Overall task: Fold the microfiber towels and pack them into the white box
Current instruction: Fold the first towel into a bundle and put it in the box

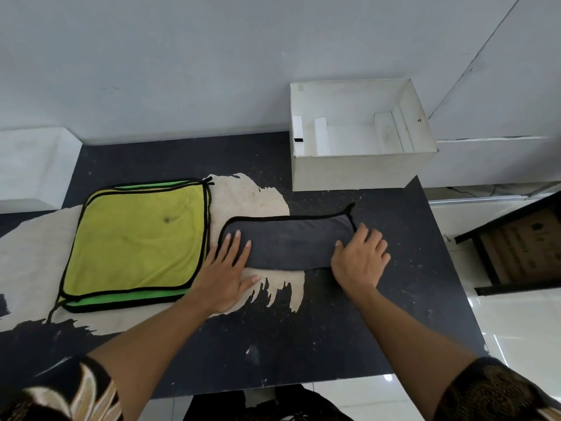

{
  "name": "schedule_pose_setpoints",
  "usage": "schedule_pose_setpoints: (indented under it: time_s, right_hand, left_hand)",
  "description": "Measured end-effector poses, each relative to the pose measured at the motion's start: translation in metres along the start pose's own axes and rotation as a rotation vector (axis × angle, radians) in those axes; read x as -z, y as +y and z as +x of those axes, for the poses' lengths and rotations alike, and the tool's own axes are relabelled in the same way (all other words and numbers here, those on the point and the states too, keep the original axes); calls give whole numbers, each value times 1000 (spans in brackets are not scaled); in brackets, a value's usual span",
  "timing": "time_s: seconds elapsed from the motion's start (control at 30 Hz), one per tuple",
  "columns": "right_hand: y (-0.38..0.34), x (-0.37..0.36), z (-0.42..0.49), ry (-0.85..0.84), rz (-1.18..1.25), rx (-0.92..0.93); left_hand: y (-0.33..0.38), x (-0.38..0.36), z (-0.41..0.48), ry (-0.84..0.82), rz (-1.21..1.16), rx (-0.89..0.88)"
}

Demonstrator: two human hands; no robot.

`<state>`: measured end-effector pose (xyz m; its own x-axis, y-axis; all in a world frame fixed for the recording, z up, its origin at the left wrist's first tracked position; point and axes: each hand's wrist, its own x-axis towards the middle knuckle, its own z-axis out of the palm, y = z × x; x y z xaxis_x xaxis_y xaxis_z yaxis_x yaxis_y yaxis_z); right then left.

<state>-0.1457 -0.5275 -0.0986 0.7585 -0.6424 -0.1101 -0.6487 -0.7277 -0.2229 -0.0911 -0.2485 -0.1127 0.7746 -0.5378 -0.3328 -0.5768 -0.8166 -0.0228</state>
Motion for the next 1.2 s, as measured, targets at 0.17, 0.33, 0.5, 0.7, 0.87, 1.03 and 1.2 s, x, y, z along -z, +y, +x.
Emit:
schedule_pose_setpoints:
  time_s: [0.17, 0.33, 0.5, 0.7, 0.87, 1.03, 1.2]
  right_hand:
    - [6, 14, 14, -186, 4, -238]
    - [8, 23, 29, -359, 268, -341]
    - [11, 27, 33, -383, 541, -529]
    - [43, 39, 33, -361, 491, -547]
    - [42, 49, 20, -263, 529, -350]
    - [2, 54, 1, -185, 676, 7]
    - [-29, 46, -19, -167, 534, 391]
  left_hand:
    - [11, 10, -3, -41, -21, 71]
    - [60, 55, 34, 275, -411, 127]
    - [129, 96, 89, -79, -905, 250]
    - [173, 98, 103, -285, -865, 139]
    - [183, 107, 106, -158, -942, 204]
    - [171, 143, 120, -296, -1420, 484]
    - [129, 131, 123, -249, -1346, 616]
